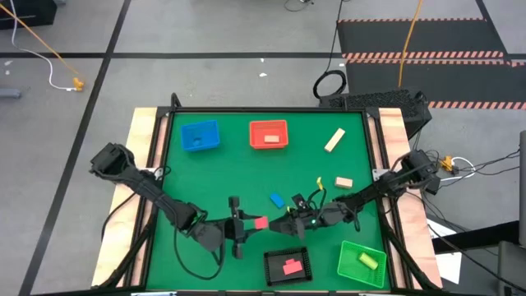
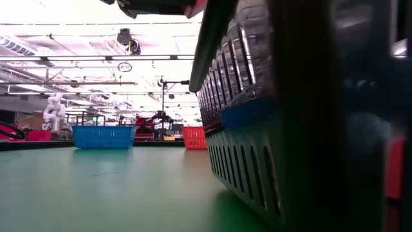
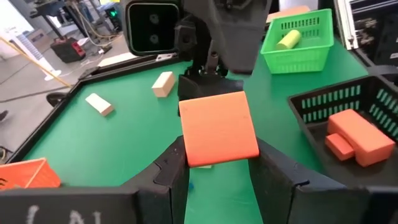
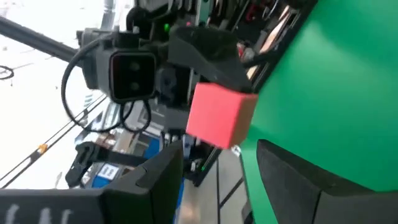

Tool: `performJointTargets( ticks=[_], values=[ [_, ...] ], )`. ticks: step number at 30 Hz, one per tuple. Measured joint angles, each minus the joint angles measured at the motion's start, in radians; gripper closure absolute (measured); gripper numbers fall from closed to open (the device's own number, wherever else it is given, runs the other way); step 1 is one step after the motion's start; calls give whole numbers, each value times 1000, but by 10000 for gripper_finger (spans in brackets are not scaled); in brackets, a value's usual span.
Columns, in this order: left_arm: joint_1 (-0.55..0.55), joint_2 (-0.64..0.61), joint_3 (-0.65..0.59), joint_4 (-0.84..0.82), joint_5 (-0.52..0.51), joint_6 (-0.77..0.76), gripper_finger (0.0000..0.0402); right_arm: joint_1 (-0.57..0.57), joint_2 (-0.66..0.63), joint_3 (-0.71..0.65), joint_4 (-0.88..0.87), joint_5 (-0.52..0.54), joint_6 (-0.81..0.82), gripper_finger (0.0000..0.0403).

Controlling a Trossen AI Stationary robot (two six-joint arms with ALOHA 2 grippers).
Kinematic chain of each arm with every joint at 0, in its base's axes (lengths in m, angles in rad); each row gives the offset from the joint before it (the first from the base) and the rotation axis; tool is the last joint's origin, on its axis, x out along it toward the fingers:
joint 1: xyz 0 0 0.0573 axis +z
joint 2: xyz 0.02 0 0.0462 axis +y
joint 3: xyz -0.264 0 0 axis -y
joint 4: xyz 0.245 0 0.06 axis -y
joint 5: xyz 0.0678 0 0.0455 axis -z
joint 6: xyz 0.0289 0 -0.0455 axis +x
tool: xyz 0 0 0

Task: Sort & place blocks by color
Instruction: Put the red block into the black bin

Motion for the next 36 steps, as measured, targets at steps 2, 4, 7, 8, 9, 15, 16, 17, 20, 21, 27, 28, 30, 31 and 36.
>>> performJointTargets(
  ticks=[2,4,7,8,9,15,16,17,20,21,27,28,30,31,36],
  values=[
    [13,0,0,0,28,0,268,-13,0,0,5,7,-3,206],
    [22,0,0,-1,40,0,268,-26,0,0,12,23,-17,206],
    [36,0,0,-6,45,2,268,-51,0,0,10,23,-28,206],
    [40,0,0,-13,46,2,268,-60,0,0,11,22,-23,206],
    [45,0,0,-20,46,3,268,-67,0,0,12,17,-19,206],
    [84,0,0,-81,47,5,268,-94,0,0,-1,0,26,206],
    [91,0,0,-93,51,4,268,-95,0,0,-9,3,28,206],
    [98,0,0,-100,54,3,268,-97,0,0,-19,5,31,206],
    [118,0,0,-108,83,11,268,-104,0,7,-75,-2,70,206],
    [127,0,0,-108,98,13,268,-106,0,11,-93,-4,79,206],
    [155,0,0,-117,133,4,268,-124,0,25,-139,-33,85,209],
    [156,0,0,-115,133,4,268,-127,0,25,-140,-38,85,214],
    [155,0,0,-115,134,4,268,-134,0,27,-156,-43,85,231],
    [153,0,0,-117,139,4,268,-138,0,27,-163,-49,85,242],
    [151,0,0,-123,155,12,268,-152,0,29,-189,-72,75,285]
  ],
)
